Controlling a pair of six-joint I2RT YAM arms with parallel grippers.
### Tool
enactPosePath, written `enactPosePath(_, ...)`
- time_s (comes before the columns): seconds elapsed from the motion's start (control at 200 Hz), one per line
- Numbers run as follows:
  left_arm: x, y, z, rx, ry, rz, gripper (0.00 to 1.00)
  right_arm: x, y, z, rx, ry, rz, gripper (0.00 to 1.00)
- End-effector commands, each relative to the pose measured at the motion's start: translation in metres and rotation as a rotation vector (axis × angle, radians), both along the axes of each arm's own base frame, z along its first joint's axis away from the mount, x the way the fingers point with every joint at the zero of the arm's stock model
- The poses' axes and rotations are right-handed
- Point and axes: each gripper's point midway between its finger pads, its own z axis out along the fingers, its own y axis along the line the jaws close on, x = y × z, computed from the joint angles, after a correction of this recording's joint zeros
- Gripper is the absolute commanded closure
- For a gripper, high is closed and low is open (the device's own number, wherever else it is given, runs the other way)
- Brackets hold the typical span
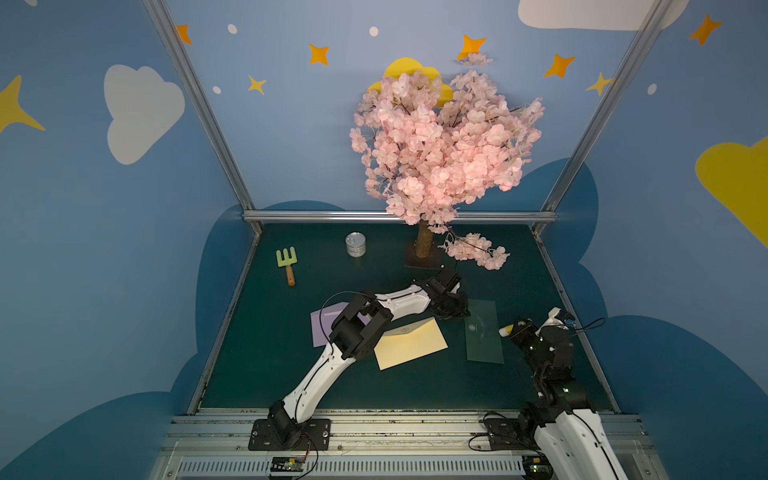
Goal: Seal the envelope with a glue stick
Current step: Seal the envelope at the center of the board.
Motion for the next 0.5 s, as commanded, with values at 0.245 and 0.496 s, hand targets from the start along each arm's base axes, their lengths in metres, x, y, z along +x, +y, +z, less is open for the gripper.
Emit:
enactPosePath(0.245, -0.061, 0.031, -0.087, 0.268, 0.123, -0.052, 0.97, 0.001, -0.001, 0.008, 0.0, -0.03, 0.001, 1.0)
enactPosePath(0.496, -0.095, 0.036, -0.088, 0.28, 0.14, -0.093, 0.97, 0.0, -0.001, 0.007, 0.0, -0.028, -0.001, 1.0)
